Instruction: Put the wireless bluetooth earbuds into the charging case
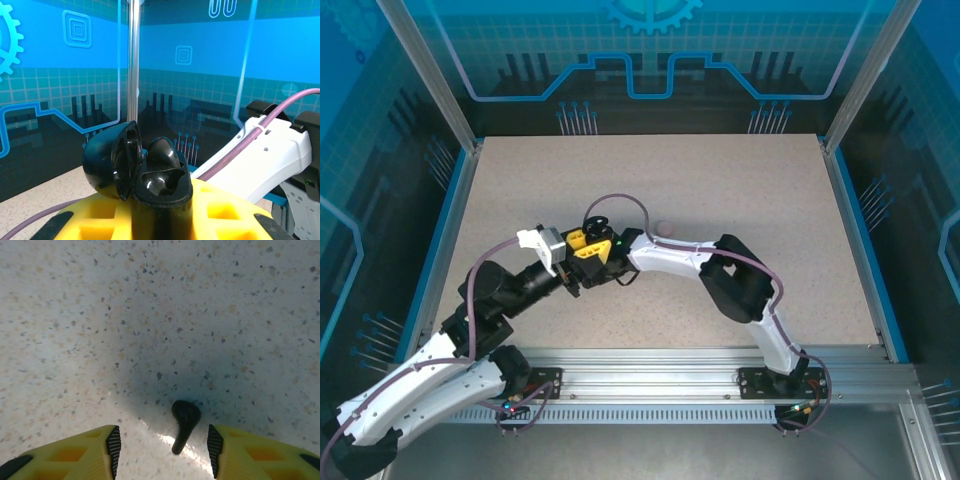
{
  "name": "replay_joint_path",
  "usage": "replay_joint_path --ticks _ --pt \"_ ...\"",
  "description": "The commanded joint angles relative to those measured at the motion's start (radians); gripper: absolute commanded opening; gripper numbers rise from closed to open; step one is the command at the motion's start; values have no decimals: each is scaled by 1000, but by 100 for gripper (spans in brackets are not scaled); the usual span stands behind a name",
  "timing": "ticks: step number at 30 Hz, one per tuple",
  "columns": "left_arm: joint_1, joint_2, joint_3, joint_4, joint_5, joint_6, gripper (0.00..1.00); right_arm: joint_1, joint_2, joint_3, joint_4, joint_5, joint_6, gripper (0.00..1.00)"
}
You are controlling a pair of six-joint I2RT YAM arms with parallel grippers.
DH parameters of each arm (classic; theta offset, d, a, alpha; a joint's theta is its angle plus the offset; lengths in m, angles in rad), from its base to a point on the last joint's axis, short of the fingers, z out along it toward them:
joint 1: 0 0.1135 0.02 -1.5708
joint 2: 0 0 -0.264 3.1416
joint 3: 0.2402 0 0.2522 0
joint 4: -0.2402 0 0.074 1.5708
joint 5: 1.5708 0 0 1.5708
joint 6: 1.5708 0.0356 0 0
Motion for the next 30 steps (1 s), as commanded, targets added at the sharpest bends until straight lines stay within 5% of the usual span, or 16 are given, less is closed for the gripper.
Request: replay_joint_path --ticks 1,30 --pt "-4 -10 19 -3 5 -21 1 20 58 80 -118 86 -36 52" --pt "-5 -26 -14 11 -18 -12 1 77 271 312 -337 205 -125 30"
